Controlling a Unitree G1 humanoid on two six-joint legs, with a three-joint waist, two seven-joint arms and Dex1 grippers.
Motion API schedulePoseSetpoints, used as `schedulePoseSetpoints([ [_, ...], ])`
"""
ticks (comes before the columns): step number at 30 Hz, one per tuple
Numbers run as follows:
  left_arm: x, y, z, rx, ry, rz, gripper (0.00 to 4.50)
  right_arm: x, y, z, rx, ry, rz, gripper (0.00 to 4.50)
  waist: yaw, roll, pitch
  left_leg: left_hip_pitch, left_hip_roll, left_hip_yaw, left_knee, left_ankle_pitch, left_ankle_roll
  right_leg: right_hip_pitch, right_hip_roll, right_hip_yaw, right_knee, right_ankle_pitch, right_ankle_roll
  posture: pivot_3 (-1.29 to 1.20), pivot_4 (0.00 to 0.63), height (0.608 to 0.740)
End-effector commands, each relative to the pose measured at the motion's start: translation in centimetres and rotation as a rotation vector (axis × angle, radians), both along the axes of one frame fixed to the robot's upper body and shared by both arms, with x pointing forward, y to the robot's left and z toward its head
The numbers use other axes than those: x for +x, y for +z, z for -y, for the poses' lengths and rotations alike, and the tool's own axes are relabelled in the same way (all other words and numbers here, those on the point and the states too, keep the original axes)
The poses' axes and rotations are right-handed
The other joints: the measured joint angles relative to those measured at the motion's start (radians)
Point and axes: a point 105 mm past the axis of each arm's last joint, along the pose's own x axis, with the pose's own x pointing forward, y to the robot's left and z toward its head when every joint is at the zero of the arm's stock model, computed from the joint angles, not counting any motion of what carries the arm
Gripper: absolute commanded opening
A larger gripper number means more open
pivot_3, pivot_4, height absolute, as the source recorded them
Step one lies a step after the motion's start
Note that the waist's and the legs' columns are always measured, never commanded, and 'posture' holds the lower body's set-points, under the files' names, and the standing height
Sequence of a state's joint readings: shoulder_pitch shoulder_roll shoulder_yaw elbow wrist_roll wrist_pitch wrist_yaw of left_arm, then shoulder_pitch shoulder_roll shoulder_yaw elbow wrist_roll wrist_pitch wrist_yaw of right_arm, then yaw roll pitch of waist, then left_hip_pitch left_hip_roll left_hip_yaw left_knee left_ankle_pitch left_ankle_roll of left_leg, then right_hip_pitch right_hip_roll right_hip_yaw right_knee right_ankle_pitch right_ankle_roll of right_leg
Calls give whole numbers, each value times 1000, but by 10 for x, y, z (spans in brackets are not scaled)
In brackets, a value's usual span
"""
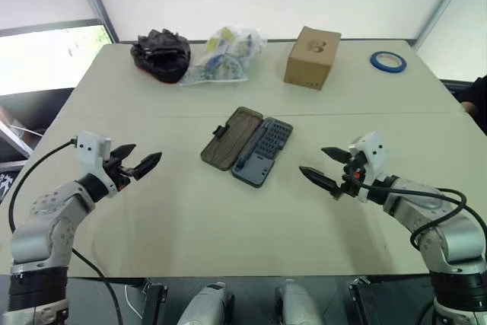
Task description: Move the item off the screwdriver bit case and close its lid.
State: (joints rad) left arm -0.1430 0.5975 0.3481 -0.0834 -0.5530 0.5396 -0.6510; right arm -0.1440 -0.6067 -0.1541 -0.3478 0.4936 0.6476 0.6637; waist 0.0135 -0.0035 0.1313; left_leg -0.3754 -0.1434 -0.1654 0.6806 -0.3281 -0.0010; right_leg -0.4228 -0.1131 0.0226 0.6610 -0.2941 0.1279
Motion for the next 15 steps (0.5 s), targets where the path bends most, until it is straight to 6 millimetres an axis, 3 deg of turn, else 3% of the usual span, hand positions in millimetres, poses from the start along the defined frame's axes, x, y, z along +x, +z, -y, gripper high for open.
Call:
schedulePoseSetpoints([
  [1,1,12,0,18,-14,47,4418,0,6,-1,1,-2,38,4491,-1,0,0,0,0,0,0,0,0,0,0,0,0,0,0,0,150,740],
  [15,0,9,3,8,-17,46,4418,2,3,-2,-7,-9,36,4491,-1,0,0,0,0,0,0,0,0,0,0,0,0,0,0,0,150,740],
])
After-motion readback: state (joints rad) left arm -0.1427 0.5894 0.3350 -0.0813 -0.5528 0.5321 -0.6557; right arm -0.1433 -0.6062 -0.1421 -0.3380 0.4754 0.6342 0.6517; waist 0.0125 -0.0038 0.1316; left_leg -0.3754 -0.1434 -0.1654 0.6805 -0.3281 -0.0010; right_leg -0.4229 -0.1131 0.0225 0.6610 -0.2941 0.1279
